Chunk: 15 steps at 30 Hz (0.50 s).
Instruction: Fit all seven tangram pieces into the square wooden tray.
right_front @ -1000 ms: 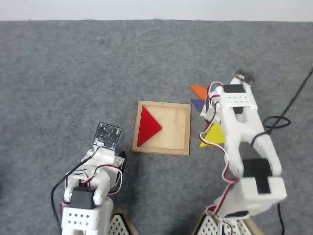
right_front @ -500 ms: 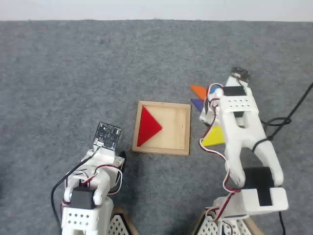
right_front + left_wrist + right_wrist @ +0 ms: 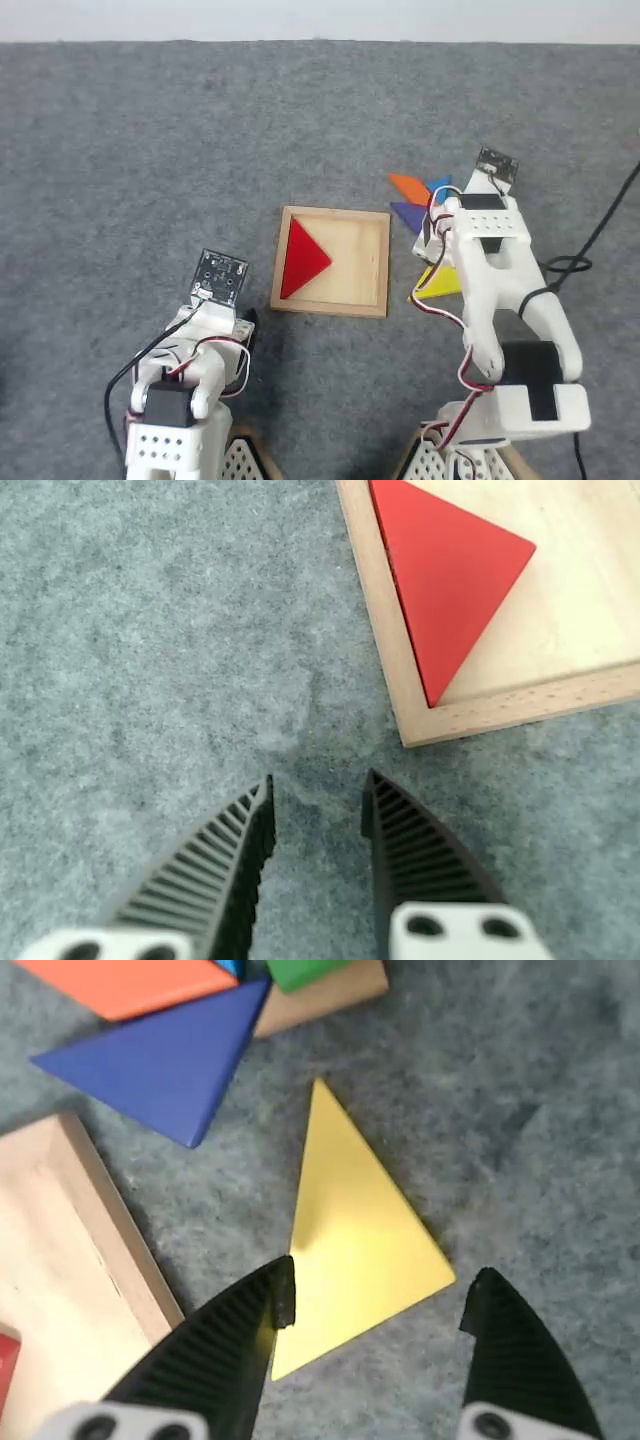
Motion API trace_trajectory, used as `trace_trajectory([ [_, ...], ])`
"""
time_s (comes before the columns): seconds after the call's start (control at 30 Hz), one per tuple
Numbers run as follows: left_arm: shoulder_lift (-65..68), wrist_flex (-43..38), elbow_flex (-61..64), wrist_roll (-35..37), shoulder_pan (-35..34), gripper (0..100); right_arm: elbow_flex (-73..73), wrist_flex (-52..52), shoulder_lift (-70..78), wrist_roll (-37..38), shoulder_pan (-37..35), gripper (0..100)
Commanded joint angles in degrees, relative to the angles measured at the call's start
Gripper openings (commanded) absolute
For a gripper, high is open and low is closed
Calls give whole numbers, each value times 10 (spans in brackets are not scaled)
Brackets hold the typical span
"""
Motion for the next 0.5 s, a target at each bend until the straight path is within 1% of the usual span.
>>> trace_trajectory([
  [0.0,-11,2,-6,4,-3,137,-9,-23,-7,8,4,262],
  [0.3,-11,2,-6,4,-3,137,-21,-29,47,6,7,260],
  [0.47,-11,2,-6,4,-3,137,-18,-24,48,-32,4,259],
])
